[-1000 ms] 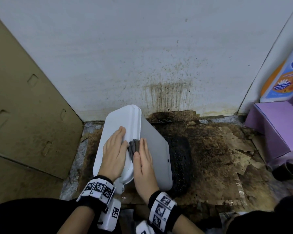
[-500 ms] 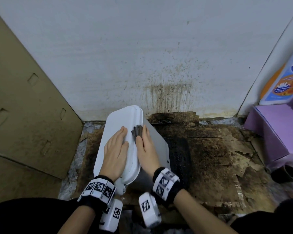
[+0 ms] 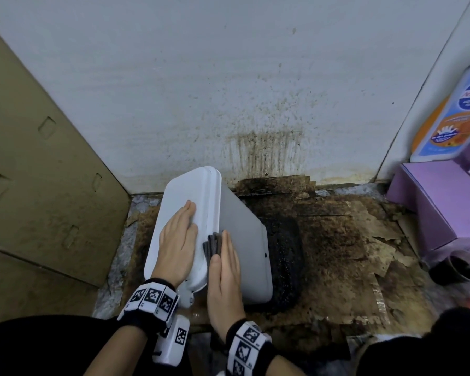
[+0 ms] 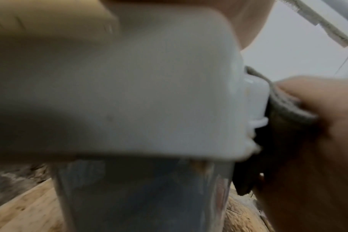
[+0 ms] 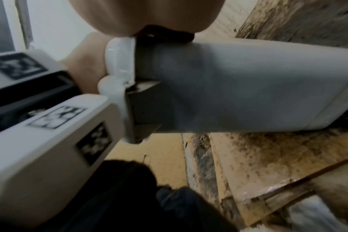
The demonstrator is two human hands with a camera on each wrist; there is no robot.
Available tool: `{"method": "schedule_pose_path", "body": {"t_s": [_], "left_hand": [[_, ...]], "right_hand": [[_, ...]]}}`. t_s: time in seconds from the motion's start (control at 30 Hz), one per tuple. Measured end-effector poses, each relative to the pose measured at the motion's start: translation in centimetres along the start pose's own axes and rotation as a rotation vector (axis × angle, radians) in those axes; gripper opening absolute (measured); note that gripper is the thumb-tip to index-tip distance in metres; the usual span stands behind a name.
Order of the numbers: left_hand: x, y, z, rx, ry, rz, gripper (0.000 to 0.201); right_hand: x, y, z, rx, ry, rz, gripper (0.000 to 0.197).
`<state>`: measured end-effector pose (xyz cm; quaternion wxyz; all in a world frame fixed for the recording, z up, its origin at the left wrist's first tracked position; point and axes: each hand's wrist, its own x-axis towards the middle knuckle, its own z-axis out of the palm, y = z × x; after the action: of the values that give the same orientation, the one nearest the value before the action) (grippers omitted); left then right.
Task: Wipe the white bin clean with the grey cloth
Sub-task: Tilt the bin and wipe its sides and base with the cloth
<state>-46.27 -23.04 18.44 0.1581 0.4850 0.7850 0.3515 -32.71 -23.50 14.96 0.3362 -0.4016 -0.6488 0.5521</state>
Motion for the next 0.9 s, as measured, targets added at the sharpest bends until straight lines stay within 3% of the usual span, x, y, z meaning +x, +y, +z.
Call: {"method": "schedule_pose_path", "body": {"t_s": [0.1,0.27,0.43,0.57,0.73,0.9], "left_hand": [[-0.2,-0.1,0.1,-0.005,-0.002,0.005,0.058],[-0.4,-0.2,-0.2,0.003,-0.003,-0.008,0.057],[-0.5,-0.4,-0.7,-0.006,0.003,-0.018,0.057],[-0.5,0.0,-0.5,-0.013,0.001,-0.012,0.055],[-0.5,0.2,-0.4,0.013,-0.003,-0.011,0.055],[-0.4,0.5,-0.2,0.037,0.002,-0.003,0.055]], "right_hand": [[0.8,1.6,-1.0,0.012,-0.003,0.006,0.048],[-0.3,6.3,-1.4,-0.185,0.002,-0.035,0.053],[0.3,11.8,-2.3,-0.138,0.090,0.242,0.047],[1.5,14.3,-3.9,-0.225,0.017,0.449,0.049],[2.5,14.3,-4.4,-0.309,-0.025,0.556,0.049],[2.7,10.3,-3.5,-0.223,0.013,0.510,0.050]]}}
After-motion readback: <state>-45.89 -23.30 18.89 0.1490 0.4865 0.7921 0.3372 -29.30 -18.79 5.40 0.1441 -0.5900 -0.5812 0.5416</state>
